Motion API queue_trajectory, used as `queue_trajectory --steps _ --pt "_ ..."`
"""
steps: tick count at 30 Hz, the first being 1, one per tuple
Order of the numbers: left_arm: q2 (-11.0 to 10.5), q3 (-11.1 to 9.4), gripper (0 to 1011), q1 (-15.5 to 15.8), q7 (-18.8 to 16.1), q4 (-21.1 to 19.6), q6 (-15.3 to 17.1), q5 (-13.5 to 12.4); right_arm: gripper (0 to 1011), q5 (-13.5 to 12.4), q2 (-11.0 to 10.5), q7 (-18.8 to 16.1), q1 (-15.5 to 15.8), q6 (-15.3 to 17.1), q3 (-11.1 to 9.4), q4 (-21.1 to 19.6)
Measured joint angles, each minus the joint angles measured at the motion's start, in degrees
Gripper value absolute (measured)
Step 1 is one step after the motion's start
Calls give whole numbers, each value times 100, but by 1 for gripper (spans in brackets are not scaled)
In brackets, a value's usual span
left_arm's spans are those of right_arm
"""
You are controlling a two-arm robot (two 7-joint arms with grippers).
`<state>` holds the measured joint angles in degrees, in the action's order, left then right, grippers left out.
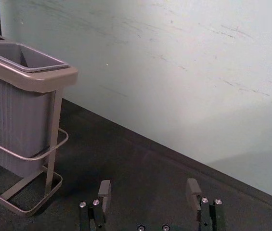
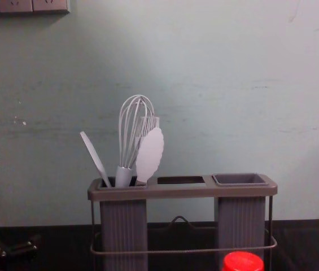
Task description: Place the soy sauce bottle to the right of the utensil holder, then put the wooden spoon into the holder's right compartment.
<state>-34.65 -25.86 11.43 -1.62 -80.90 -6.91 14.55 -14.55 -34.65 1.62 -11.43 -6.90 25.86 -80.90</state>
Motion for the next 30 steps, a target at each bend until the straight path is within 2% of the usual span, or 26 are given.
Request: queue_trajectory --steps 20,27,30 --pt "0 0 1011 0 0 0 0 0 1002 1 1 -1 4 0 -6 -3" --pt "0 0 1011 0 0 0 0 0 1002 -44 -75 -19 351 -87 -199 -328" --pt "0 0 1011 0 0 0 0 0 1002 -136 -169 -69 664 -115 -334 -629"
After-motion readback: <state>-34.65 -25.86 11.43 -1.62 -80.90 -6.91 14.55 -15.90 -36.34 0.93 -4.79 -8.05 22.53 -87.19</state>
